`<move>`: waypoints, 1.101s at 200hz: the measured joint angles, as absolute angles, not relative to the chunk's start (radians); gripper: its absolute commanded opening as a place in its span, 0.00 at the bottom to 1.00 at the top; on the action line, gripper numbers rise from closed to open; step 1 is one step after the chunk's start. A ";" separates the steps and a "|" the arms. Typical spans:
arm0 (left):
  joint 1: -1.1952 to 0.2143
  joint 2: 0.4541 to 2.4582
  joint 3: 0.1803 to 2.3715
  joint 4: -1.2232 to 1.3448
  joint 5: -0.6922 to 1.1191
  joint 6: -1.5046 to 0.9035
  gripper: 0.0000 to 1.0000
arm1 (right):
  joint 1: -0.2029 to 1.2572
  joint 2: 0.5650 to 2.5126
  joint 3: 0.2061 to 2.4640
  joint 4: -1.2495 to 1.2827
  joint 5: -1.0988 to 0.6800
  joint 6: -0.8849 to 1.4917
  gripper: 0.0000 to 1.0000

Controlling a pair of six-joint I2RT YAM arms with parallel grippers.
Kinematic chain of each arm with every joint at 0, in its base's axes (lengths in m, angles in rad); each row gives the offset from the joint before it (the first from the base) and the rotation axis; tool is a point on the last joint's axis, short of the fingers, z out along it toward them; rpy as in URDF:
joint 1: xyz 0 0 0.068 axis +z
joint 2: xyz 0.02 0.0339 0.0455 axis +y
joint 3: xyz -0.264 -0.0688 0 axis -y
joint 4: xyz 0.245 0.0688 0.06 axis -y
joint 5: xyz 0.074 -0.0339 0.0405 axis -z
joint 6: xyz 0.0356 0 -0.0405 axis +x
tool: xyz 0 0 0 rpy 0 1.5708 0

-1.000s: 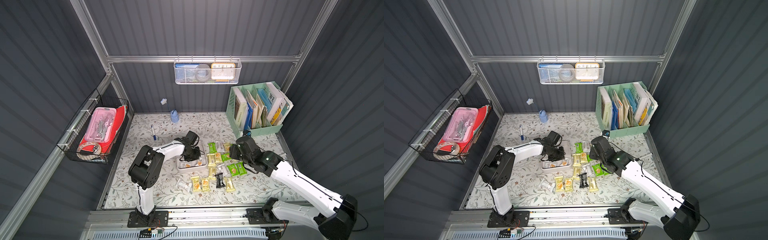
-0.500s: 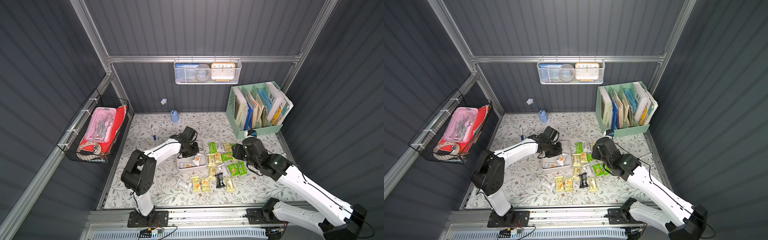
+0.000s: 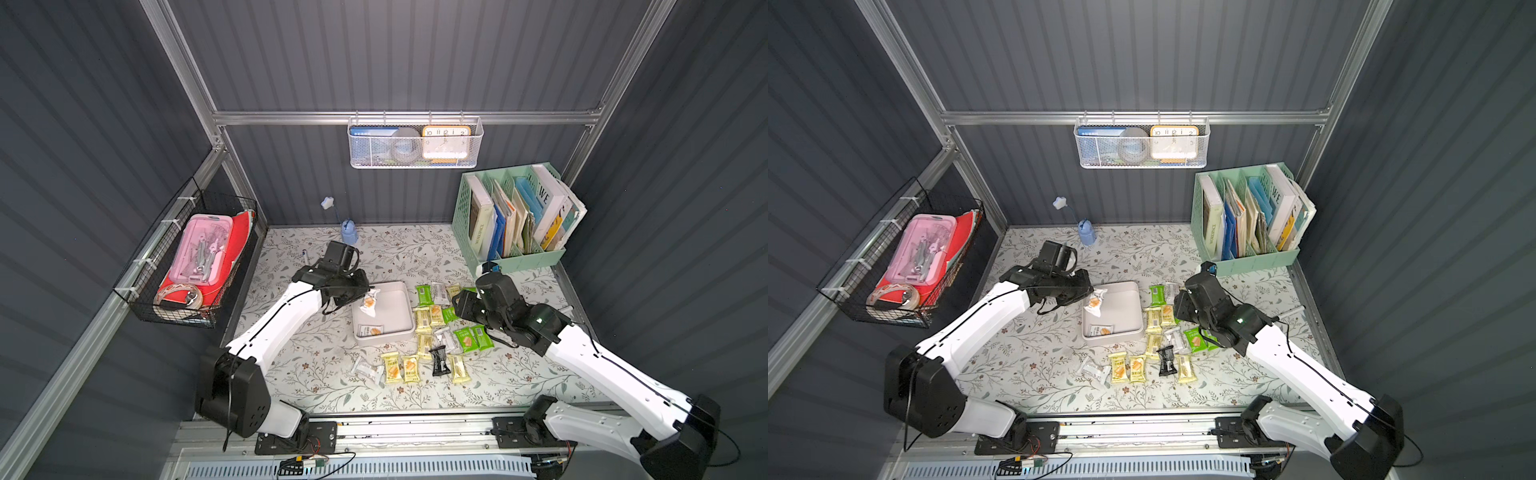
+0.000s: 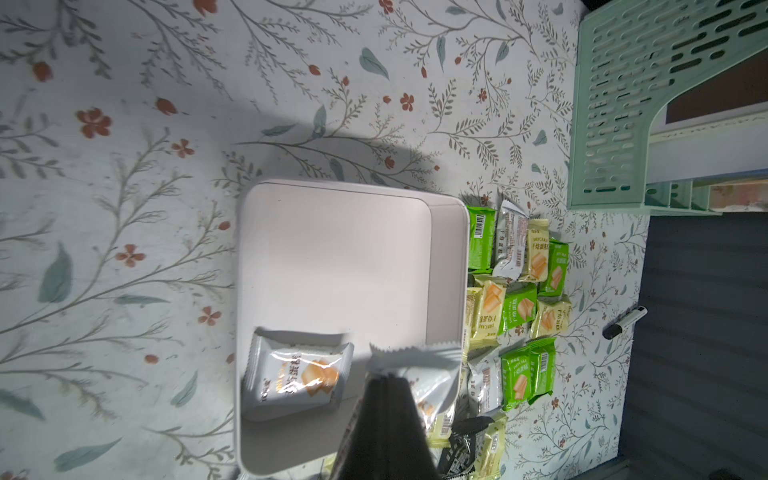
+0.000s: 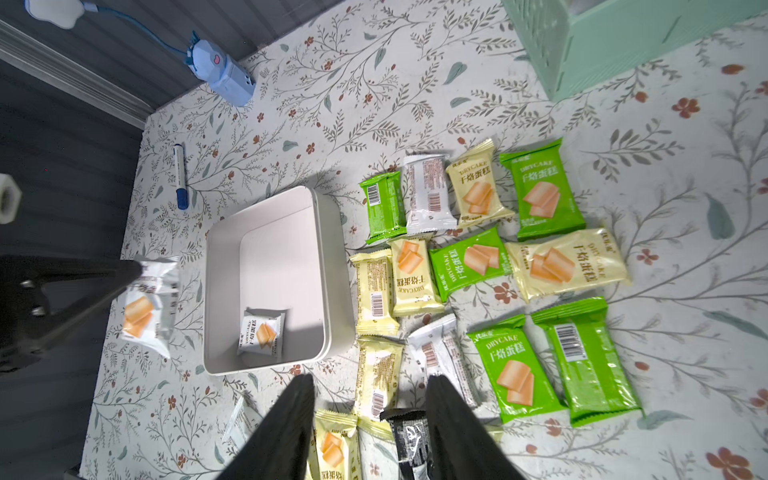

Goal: Take the cookies out of the storage box
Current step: Pick up the cookie from the storage box, then place the cookie at the center of the board.

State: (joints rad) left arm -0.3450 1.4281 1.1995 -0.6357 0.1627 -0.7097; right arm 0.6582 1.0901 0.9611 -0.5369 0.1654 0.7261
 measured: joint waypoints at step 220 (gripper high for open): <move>-0.282 1.198 0.648 -0.521 -0.012 -0.895 0.02 | 0.663 1.160 0.981 -0.480 0.089 0.699 0.47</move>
State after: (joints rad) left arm -0.2821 1.1980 0.6476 -0.5213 -0.0116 -0.8948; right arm 0.6628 1.1599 0.9806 -0.4797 0.0895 0.6991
